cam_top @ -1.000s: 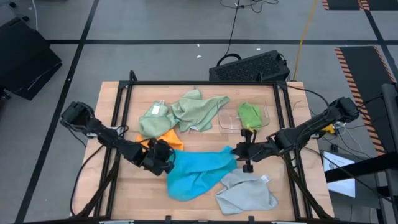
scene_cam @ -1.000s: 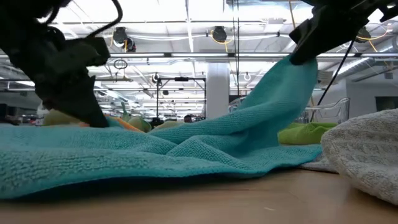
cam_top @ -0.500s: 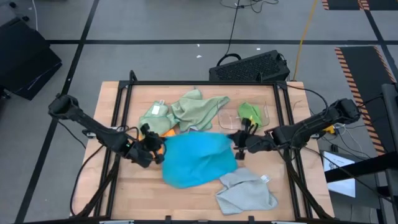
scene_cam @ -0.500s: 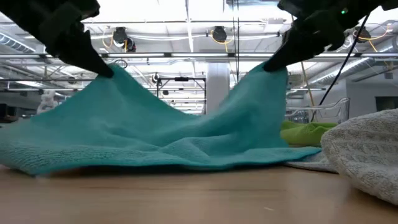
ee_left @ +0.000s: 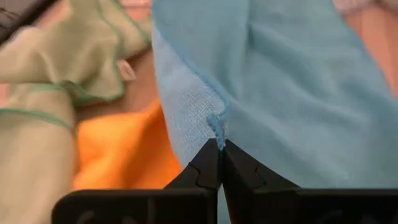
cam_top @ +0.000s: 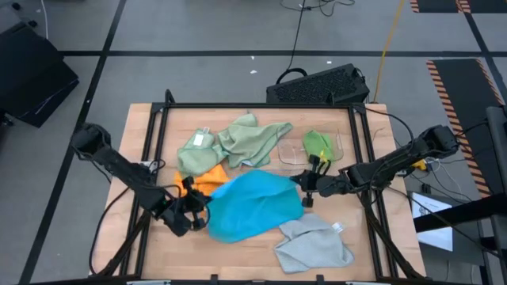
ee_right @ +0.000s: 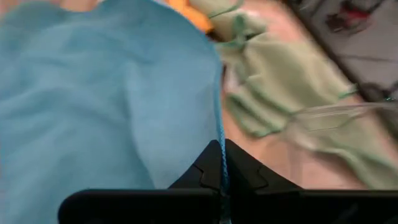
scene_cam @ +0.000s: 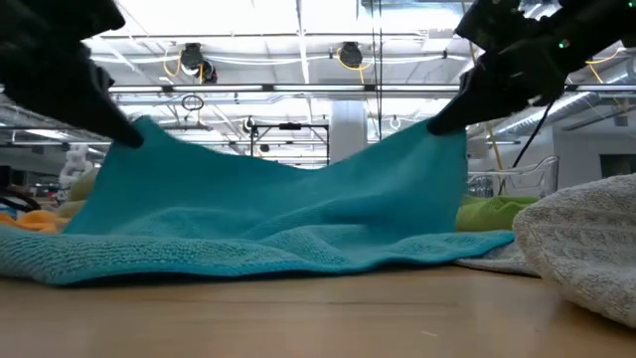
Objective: Fold microfiber towels
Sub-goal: Fold the blue microfiber cloth
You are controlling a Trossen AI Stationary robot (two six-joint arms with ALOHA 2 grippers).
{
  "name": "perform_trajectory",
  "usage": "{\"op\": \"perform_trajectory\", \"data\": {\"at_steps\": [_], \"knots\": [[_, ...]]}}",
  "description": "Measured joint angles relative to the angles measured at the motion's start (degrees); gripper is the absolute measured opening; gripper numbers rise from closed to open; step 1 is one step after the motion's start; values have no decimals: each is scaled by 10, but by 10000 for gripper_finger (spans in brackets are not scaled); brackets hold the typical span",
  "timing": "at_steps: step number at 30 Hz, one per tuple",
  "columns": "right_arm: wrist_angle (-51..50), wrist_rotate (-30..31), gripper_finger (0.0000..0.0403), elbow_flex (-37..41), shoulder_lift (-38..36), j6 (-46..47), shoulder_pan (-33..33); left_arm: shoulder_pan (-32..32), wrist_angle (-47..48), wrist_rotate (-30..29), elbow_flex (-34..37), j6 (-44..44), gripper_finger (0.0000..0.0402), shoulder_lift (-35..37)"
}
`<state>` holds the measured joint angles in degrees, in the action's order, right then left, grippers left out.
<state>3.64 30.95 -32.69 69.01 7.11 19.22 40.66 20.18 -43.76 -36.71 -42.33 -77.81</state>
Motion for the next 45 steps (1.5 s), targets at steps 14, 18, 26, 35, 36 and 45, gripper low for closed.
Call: {"op": "perform_trajectory", "data": {"at_steps": [14,18,26,35,36,45], "knots": [[77,-75,0,38,0,43,0,-9,-43,22,0,-45,43,-61],[83,-116,3,42,5,68,0,-9,-44,21,0,-60,46,-61],[83,-133,5,42,46,86,4,-2,-106,19,0,15,8,-61],[60,-199,6,42,56,53,4,24,-97,87,0,36,4,-61],[60,-208,6,42,56,53,4,28,-97,89,0,34,6,-61],[31,-228,6,42,56,69,4,49,-97,97,0,12,6,-61]]}}
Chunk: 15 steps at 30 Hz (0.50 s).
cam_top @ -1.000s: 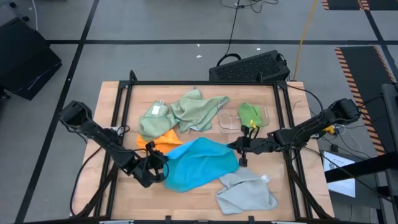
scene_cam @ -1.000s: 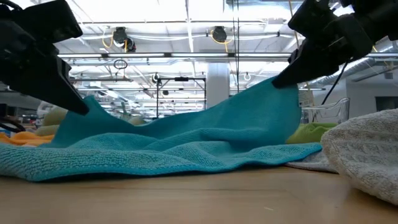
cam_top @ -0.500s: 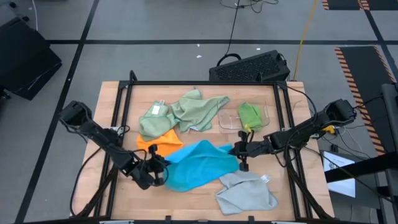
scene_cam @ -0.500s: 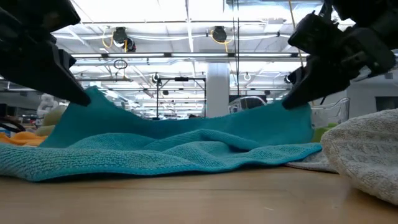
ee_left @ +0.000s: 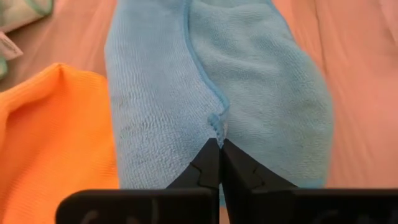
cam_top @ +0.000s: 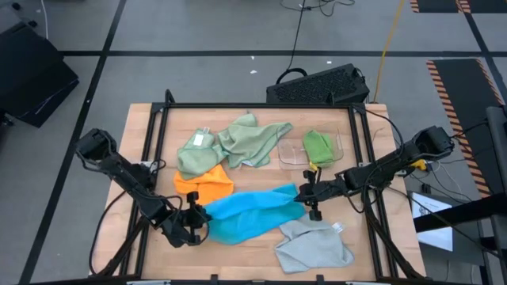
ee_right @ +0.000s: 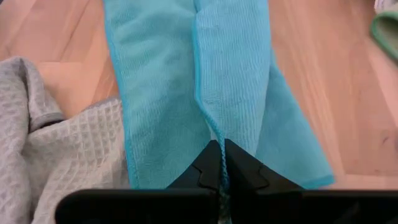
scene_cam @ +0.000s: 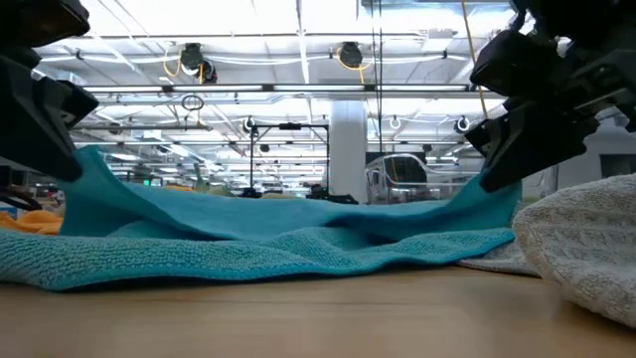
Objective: Fold microfiber towels
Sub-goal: Fold the blue microfiber cloth
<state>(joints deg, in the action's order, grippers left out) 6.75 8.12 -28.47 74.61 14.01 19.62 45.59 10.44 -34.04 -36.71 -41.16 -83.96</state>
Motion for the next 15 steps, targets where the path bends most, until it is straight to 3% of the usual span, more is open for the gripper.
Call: {"op": "perform_trajectory", "data": {"at_steps": [6,15], "knots": [[1,-7,26,0,0,3,2,2,-2,-5,0,-53,18,0],[-18,-9,107,0,0,16,2,2,-14,-5,0,-72,13,0]]}}
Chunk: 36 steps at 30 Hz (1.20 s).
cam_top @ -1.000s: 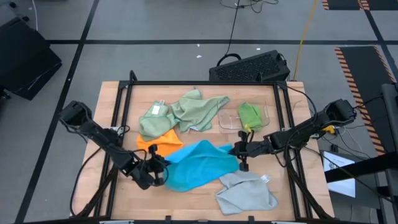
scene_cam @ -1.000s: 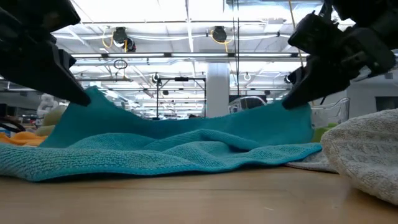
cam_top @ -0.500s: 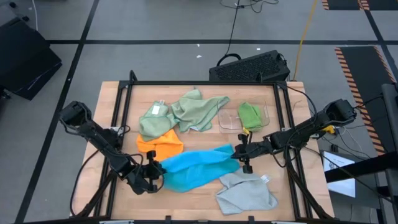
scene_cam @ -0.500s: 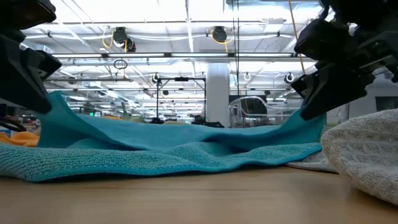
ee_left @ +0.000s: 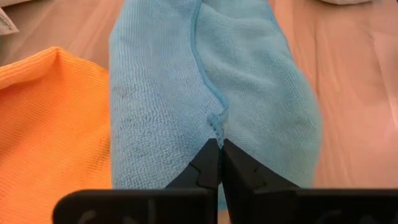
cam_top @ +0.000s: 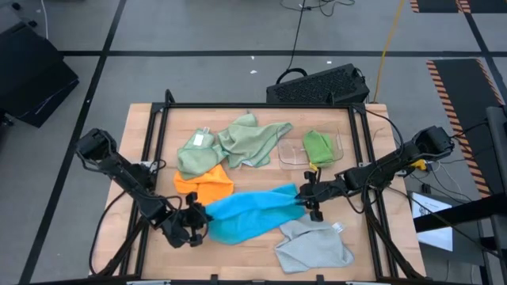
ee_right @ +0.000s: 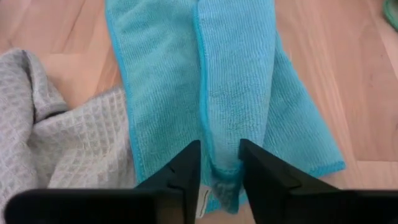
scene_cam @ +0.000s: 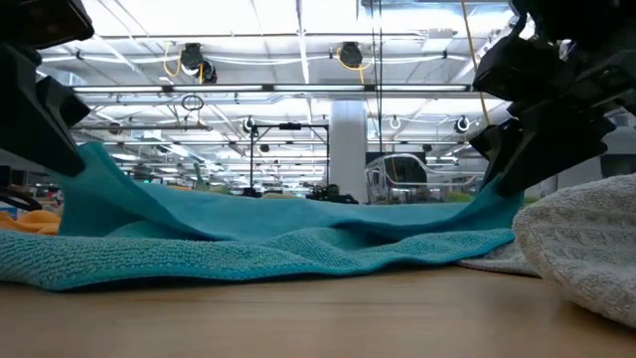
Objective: Fold microfiber towels
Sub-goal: Fold the blue microfiber cloth
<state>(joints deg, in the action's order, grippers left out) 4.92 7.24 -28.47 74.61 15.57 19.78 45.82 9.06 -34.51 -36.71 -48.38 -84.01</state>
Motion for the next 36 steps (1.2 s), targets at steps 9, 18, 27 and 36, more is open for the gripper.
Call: {"op": "perform_trajectory", "data": {"at_steps": [9,18,27,36], "knots": [[-11,-90,117,0,0,8,0,0,-2,1,0,13,67,0],[-10,-91,41,0,0,7,2,0,-14,6,0,4,49,0],[-21,-89,6,0,0,8,2,0,-33,-1,0,-4,47,0],[-35,-89,5,0,0,-7,2,-4,-33,-18,0,6,47,0]]}}
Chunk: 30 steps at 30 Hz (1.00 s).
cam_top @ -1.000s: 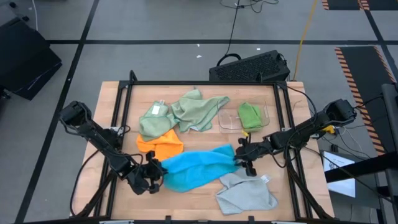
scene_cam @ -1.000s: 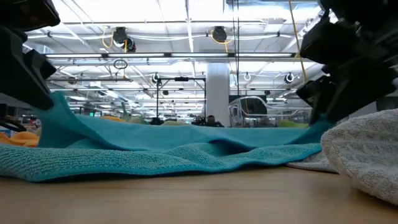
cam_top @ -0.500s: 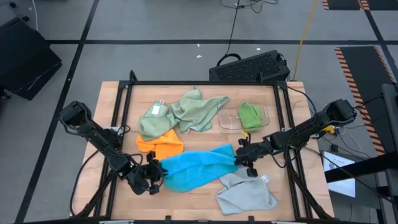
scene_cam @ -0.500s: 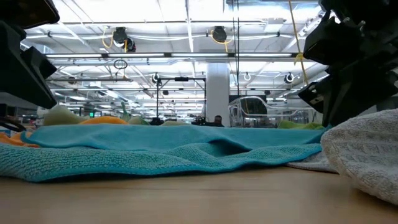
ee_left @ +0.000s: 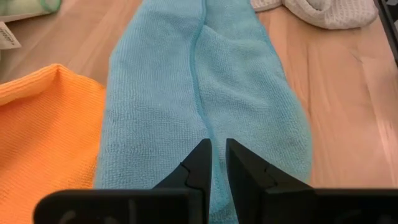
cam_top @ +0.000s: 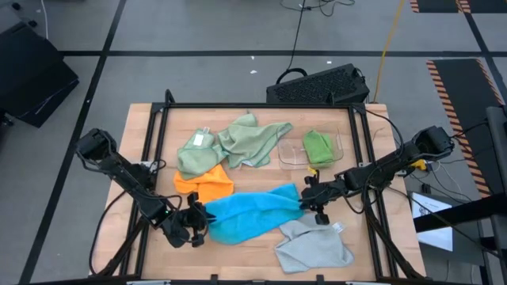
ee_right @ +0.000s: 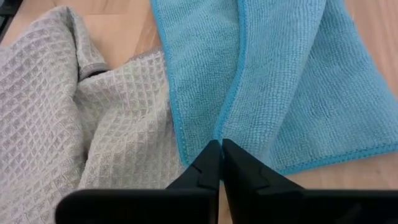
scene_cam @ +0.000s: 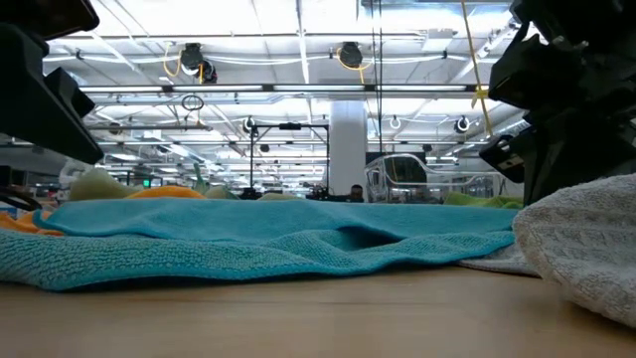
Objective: Fold microfiber towels
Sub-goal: Fold the blue microfiber cloth
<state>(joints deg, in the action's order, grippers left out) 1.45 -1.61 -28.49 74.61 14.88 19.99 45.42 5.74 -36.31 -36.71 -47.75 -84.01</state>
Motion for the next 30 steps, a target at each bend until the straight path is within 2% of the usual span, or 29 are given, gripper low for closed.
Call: {"op": "perform_trajectory", "data": {"at_steps": [12,18,22,30], "knots": [[3,0,6,0,0,9,0,9,-7,-34,0,10,52,0],[5,0,6,0,0,15,0,31,-42,-57,0,90,121,-6],[5,0,6,0,0,20,0,40,-43,-41,0,146,161,-38],[5,0,6,0,0,14,0,41,-23,-38,0,156,170,-89]]}}
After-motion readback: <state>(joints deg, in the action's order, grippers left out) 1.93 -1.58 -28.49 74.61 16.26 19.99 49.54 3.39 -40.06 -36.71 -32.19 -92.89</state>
